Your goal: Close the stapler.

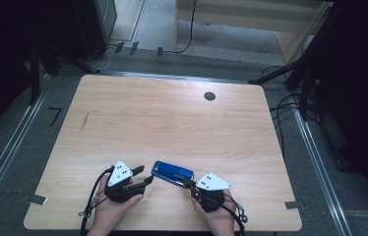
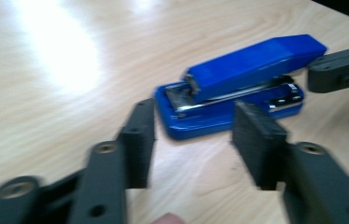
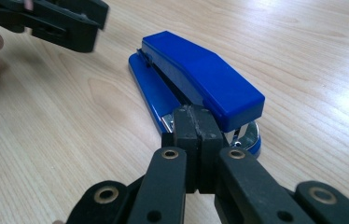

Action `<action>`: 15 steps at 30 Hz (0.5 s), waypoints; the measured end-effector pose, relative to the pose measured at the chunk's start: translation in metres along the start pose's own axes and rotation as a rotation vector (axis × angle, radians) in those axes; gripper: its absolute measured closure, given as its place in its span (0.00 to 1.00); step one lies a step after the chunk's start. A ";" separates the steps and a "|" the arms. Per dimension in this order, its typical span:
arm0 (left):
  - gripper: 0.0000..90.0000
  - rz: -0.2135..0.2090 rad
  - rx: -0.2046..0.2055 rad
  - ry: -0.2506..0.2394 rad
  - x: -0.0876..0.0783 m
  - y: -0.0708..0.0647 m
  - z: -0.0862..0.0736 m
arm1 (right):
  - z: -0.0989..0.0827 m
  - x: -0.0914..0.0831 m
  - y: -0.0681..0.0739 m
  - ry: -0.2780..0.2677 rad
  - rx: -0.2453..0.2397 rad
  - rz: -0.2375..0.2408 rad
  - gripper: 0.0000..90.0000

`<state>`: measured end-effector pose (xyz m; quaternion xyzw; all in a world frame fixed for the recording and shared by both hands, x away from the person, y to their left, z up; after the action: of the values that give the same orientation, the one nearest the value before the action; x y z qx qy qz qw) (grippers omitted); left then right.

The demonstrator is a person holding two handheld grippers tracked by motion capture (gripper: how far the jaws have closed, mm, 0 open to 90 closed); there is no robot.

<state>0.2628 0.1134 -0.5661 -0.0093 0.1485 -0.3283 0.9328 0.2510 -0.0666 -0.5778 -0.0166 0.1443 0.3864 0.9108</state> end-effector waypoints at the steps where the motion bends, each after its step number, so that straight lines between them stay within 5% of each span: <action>1: 0.47 0.004 -0.012 -0.009 -0.002 0.003 0.001 | 0.001 0.000 0.000 0.000 0.006 0.000 1.00; 7: 0.30 0.094 -0.064 -0.041 -0.021 0.031 0.004 | 0.004 0.004 -0.003 -0.008 0.014 0.006 1.00; 15: 0.24 0.206 -0.102 -0.039 -0.047 0.068 -0.004 | 0.009 0.010 -0.004 -0.016 0.012 0.020 1.00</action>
<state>0.2688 0.1957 -0.5647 -0.0478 0.1469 -0.2226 0.9626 0.2629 -0.0613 -0.5718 -0.0066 0.1395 0.3949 0.9080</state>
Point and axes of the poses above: each handheld gripper's, and its own axes: x roughly forward along the jaws, z roughly out of its top, y roughly to its left, the point moved 9 cm from there along x, roughly forward along the jaws, and after that the axes turned 15 degrees about -y, right-handed, at the moved point
